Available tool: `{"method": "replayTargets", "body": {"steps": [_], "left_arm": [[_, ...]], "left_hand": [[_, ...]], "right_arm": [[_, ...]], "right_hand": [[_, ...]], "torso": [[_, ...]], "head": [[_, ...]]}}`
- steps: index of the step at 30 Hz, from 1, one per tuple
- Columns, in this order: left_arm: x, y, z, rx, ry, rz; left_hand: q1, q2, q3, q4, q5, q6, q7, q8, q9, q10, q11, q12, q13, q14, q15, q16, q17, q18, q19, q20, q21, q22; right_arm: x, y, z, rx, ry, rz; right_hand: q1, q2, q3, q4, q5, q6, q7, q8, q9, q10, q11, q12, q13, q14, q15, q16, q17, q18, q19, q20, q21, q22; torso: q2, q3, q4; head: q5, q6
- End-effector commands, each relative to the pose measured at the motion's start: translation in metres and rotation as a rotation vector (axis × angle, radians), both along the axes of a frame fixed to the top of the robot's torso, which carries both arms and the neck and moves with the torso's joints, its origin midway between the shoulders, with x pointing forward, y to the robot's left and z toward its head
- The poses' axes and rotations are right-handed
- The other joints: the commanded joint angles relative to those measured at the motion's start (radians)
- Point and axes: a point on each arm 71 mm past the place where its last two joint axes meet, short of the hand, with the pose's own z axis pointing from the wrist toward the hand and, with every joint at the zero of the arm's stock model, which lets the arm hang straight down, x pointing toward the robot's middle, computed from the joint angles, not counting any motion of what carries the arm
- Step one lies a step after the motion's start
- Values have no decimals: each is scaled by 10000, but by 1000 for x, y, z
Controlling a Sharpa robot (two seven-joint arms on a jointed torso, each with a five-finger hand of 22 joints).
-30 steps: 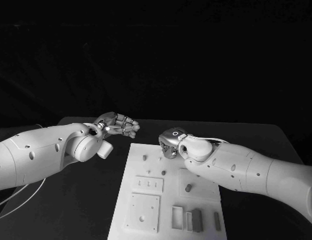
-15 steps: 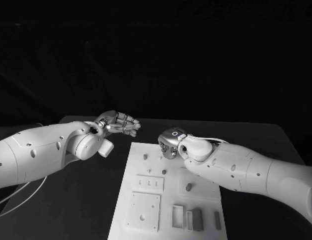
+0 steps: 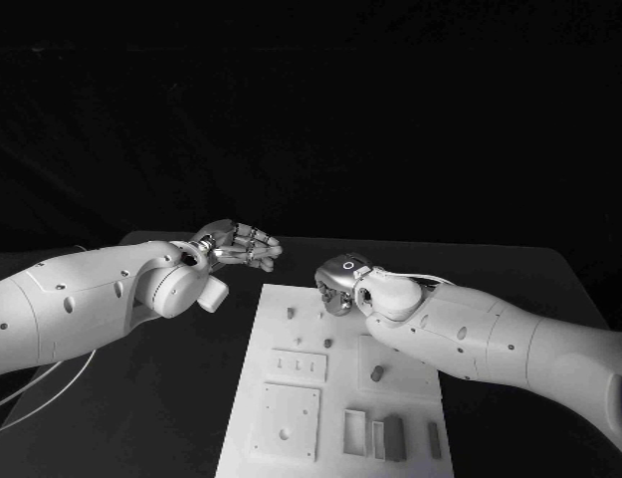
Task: Assemble the parts on the task board
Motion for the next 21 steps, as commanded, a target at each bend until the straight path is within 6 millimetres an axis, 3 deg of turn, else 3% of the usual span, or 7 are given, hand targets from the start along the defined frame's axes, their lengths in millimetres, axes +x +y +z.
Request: {"method": "replayTargets", "body": {"steps": [1,21], "left_arm": [[1,-2,3,-49,-103,-90],[1,-3,4,-15,-116,-67]], "left_hand": [[-109,-8,73,-11,7,-76,279,-69,-14,-13,35,-50,-14,43,-2,-66,16,174,60,-4,-61,13],[-118,-8,81,-10,7,-71,279,-66,-18,-7,34,-55,-12,52,-3,-79,38,174,67,-6,-67,21]], "right_arm": [[-1,2,0,-15,-53,165],[0,1,-3,-187,235,95]], "right_hand": [[-66,-11,65,-11,-14,-29,69,-9,-4,-47,3,-70,-12,30,-9,52,-8,316,9,-62,59,235],[-87,-120,77,-11,-58,-133,116,-86,-19,-144,52,-131,-55,-38,40,122,-36,316,-51,-55,90,230]], "torso": [[9,3,-5],[-3,-2,-8]], "head": [[17,11],[61,-31]]}}
